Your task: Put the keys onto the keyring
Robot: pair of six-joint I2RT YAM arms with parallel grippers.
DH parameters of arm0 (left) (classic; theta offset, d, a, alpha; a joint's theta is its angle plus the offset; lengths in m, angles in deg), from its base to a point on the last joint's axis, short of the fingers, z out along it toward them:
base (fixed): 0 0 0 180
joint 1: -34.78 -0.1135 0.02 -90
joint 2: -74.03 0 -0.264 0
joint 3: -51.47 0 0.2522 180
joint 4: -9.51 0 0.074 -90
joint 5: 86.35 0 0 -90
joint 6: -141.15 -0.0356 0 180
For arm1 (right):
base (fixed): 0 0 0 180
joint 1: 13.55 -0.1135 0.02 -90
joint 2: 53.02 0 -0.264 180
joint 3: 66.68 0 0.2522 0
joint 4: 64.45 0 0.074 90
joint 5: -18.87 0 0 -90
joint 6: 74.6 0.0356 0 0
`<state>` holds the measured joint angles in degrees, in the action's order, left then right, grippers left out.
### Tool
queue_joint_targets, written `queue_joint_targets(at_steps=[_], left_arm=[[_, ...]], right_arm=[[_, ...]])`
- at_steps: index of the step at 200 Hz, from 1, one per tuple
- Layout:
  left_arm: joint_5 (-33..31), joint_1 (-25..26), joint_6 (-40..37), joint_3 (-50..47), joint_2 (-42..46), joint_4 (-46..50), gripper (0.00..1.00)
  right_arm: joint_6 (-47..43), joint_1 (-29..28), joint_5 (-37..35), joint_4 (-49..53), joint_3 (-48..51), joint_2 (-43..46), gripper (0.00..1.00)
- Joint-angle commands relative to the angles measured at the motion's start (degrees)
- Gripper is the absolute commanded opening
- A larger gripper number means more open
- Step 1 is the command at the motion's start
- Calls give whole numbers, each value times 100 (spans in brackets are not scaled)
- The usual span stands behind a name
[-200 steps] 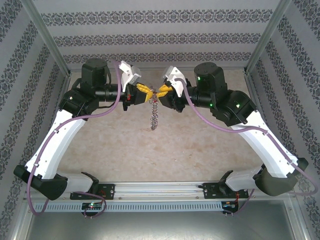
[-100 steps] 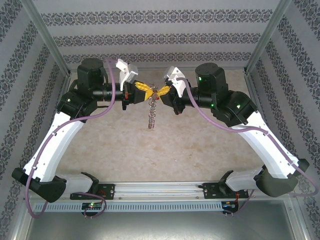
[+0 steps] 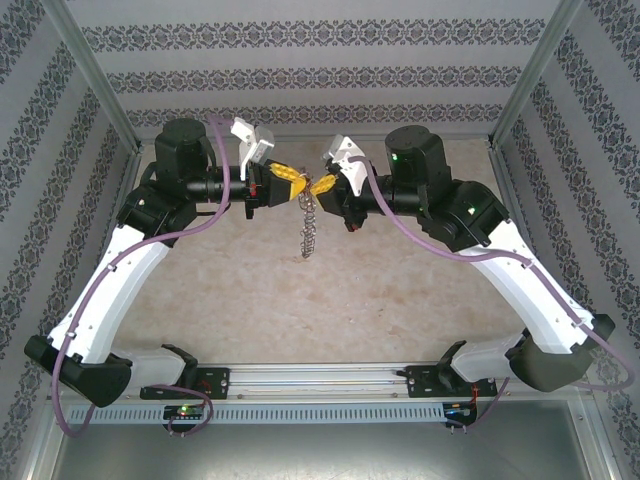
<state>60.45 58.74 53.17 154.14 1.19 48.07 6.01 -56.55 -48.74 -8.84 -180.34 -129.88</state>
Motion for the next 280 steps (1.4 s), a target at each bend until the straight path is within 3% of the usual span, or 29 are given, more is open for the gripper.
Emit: queue_joint_targets(at_steps=[1,76,170,266,280], left_arm=[[303,-2,166,14,175,-649,0],[517,-160,529,-193,235,-1135,0],[802,-188,808,-418,280,-1545,0],[868,-193,831,-425,310,-1562,0],[876,-195,839,-415,290,-1565,0]], right_arm=[[-133,-94,217,68,-98,-118,0],[85,62,43,-155,-83,244,32],[859,368,821,-947,-221,165,29],[1053,416,1461,-778,-263,-105,31],[1053,417,1521,-748,-256,-127,27]])
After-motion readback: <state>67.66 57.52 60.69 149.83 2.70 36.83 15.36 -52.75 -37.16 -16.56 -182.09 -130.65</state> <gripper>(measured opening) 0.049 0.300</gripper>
